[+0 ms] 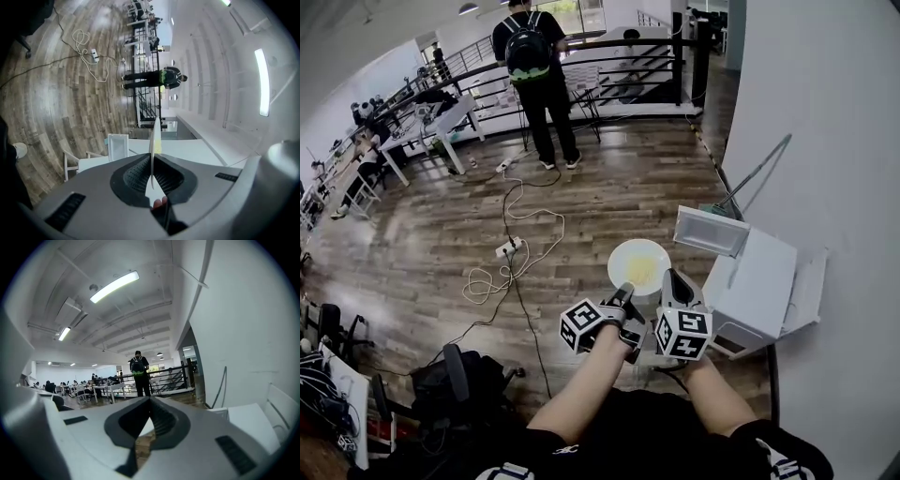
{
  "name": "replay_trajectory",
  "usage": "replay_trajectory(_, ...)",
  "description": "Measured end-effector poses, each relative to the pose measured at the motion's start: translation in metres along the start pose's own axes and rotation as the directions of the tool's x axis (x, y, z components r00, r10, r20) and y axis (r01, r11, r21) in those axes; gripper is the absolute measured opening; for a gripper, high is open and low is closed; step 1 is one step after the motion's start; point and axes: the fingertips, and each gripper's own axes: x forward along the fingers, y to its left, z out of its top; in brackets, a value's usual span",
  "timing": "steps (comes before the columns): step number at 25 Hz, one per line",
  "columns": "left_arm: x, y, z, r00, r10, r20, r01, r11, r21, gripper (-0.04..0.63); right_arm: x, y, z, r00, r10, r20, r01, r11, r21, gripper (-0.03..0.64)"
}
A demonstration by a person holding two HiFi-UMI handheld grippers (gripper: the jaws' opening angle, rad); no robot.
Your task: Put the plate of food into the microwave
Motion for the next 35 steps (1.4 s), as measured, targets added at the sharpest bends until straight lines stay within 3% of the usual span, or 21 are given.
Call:
replay_trajectory(10,0.074,0.004,0.012,0.998,0.016,-0.061,-0.017,1.0,-0.013,0.011,0.055,-0.036,-0.009,0.998,-0.049,-0.029,0.049,0.999,0.013,0.008)
replay_trajectory(20,0.207,-0.023,0.102,0.98,-0.013,-0.198,0.018,1.0,0.024,0.011,0.194,-0.055,0.014,0.983,-0.182,0.002,0.182,0.983,0.029,0.008)
replay_trajectory(26,0.261,-0.048,0.145,0.961,-0.04,-0.274,0.051,0.998,0.034,0.011,0.254,-0.058,0.033,0.965,-0.261,0.007,0.261,0.965,0.039,0.008)
replay_trajectory(35,0.315,-0.044,0.175,0.916,0.0,-0.402,0.017,0.999,0.04,0.011,0.308,-0.062,0.037,0.924,-0.382,0.007,0.381,0.923,0.06,0.008)
